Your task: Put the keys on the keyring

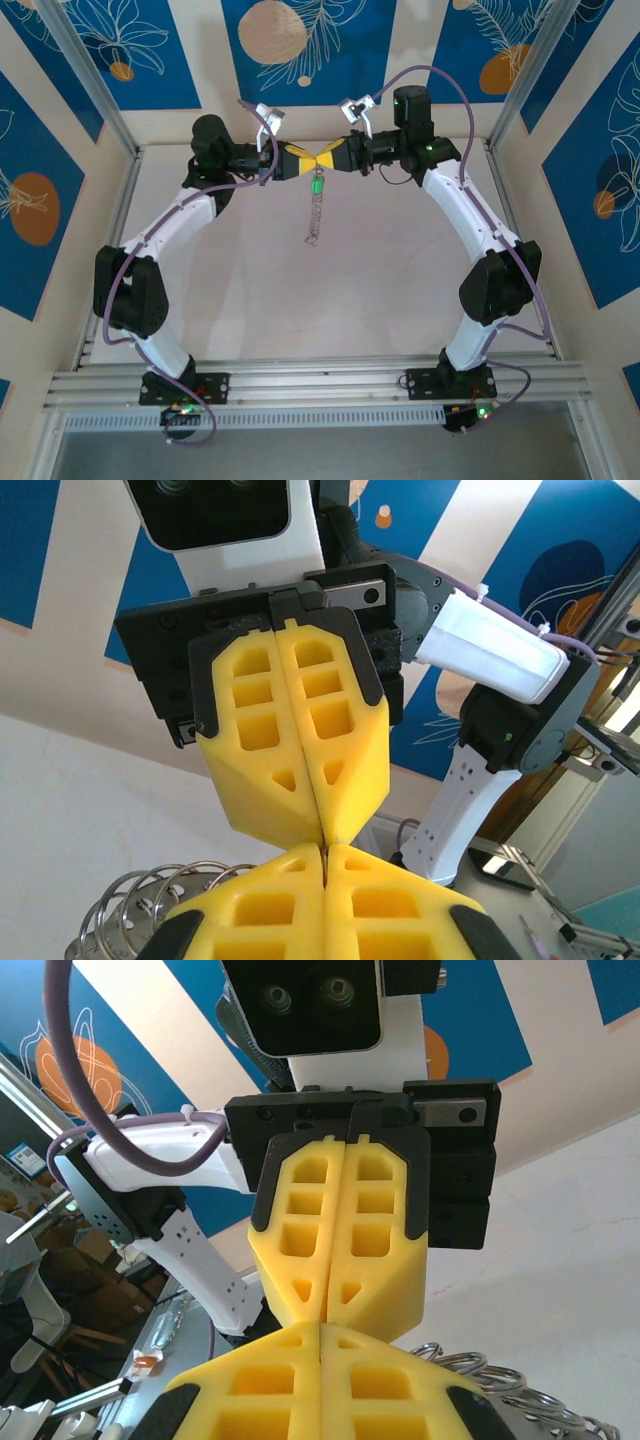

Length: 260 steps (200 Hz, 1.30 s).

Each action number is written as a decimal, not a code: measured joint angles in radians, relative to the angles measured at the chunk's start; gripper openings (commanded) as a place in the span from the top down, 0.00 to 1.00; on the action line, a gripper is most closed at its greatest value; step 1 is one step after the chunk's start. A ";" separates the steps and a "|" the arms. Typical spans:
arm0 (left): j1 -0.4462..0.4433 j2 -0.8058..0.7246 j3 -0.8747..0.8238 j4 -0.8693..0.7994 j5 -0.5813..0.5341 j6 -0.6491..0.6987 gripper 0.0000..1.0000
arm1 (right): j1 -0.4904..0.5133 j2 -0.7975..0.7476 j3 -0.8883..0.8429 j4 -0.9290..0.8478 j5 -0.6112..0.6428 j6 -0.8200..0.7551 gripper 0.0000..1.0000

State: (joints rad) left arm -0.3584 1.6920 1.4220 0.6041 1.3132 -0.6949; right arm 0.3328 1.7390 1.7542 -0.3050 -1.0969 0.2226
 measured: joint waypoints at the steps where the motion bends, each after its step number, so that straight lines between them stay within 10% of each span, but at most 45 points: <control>1: 0.000 0.000 0.000 0.001 0.000 -0.001 1.00 | 0.000 0.000 0.000 0.001 0.000 0.002 1.00; 115: 0.000 -0.002 -0.013 -0.007 -0.006 0.036 0.95 | 0.002 0.000 0.000 0.003 0.007 0.020 1.00; 173: -0.003 -0.044 0.018 -0.295 -0.047 0.290 1.00 | 0.008 0.000 0.000 -0.011 0.017 0.021 1.00; 204: -0.020 -0.061 0.060 -0.488 -0.107 0.445 1.00 | -0.006 -0.008 -0.030 0.057 0.034 0.084 0.70; 260: -0.076 -0.085 -0.034 -0.438 -0.173 0.386 1.00 | -0.073 -0.212 -0.336 0.365 0.142 0.233 0.61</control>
State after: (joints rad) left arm -0.4347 1.6066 1.3884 0.1661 1.1404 -0.3092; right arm 0.2600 1.5269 1.4181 0.0601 -0.9550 0.4553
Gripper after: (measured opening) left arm 0.048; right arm 0.373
